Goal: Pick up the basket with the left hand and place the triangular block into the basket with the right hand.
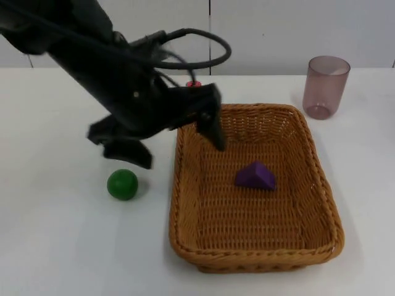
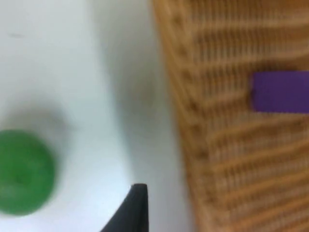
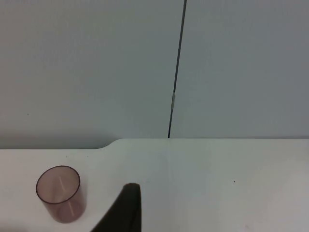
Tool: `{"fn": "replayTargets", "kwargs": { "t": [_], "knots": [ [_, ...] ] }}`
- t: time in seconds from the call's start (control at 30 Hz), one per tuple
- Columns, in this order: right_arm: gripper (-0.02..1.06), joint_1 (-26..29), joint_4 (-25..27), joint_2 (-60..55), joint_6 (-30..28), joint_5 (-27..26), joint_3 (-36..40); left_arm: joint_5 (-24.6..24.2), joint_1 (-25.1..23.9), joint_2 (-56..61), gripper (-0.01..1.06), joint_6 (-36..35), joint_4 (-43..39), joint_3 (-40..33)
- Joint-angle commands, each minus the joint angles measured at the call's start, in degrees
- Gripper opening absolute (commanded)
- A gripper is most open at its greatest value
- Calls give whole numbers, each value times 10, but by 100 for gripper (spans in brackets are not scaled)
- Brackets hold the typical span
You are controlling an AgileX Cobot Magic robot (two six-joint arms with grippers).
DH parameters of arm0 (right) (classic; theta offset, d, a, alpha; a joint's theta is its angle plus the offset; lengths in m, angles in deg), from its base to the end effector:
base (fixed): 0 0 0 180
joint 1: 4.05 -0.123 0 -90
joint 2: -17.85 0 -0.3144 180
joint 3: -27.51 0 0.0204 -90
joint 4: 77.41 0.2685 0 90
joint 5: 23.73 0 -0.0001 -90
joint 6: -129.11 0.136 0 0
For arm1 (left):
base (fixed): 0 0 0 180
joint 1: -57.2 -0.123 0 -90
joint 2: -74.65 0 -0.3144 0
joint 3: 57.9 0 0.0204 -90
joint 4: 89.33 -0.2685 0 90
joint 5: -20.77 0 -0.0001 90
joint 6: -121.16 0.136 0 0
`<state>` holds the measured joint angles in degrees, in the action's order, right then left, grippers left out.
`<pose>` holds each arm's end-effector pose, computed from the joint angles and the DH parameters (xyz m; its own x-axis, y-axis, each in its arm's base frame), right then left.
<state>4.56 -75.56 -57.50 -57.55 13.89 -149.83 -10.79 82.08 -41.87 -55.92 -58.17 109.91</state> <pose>0.2985 -0.0425 0.4440 -0.4377 -0.0253 -0.8988 0.0929 0.9930 -0.0732 0.3609 -0.2080 0.1323 -0.9650 0.0102 -0.2619 0.1158 0.9131 -0.3909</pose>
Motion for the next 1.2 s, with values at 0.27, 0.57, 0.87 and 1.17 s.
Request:
{"fn": "replayTargets", "kwargs": {
  "t": [0.27,0.57,0.87,1.17],
  "knots": [
    [105,2,0,6,-5,1,-5,-28,-5,82,105,-163,-329,3],
    [105,2,2,6,-5,2,-5,-15,-26,220,105,-163,-394,39],
    [105,2,-2,6,-5,0,-5,109,-37,362,105,-164,-499,76],
    [105,2,0,6,12,-34,-5,70,-66,454,105,-180,-514,112]
  ]
}}
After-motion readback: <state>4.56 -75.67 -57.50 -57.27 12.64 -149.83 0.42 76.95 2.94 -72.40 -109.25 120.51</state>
